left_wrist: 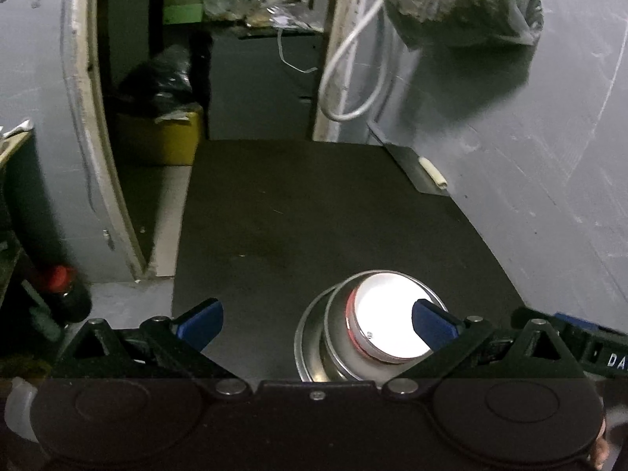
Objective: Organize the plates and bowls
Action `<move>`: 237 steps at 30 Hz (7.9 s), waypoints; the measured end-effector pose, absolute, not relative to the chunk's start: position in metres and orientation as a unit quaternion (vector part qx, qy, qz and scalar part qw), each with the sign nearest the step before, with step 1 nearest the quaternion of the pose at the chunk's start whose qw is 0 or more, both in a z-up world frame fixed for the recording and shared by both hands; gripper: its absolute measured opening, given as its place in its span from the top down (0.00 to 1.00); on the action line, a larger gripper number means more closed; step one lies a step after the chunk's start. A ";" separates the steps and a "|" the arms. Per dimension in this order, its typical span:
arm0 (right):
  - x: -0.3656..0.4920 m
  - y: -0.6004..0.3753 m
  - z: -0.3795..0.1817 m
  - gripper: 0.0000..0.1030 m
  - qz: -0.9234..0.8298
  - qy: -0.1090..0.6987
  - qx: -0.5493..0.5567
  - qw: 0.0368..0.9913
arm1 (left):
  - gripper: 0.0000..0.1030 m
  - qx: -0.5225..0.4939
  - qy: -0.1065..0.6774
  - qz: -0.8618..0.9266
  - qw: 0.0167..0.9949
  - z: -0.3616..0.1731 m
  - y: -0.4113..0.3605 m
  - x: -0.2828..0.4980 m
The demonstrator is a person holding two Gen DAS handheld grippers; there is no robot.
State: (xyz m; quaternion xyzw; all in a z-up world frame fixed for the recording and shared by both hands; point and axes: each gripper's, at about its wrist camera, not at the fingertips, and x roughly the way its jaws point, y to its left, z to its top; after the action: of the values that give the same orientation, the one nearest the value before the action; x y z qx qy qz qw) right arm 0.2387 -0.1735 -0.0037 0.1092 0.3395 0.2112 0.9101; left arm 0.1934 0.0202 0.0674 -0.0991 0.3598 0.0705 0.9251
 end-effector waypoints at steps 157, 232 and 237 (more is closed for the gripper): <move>0.008 -0.120 -0.028 0.00 0.120 0.326 -0.076 0.935 | 0.01 -0.034 0.286 0.079 0.954 0.000 0.045 -0.045; 0.008 -0.129 -0.032 0.00 0.113 0.332 -0.076 0.933 | 0.01 -0.029 0.289 0.068 0.954 0.003 0.039 -0.048; 0.012 -0.132 -0.032 0.00 0.109 0.336 -0.074 0.933 | 0.01 -0.033 0.296 0.059 0.953 0.003 0.042 -0.044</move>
State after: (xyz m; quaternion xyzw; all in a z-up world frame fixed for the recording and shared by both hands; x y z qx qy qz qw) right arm 0.0116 -0.1323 -0.0321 -0.0740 0.3359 0.1088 0.9327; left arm -0.0437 0.0421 0.0033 -0.0328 0.2957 0.0593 0.9529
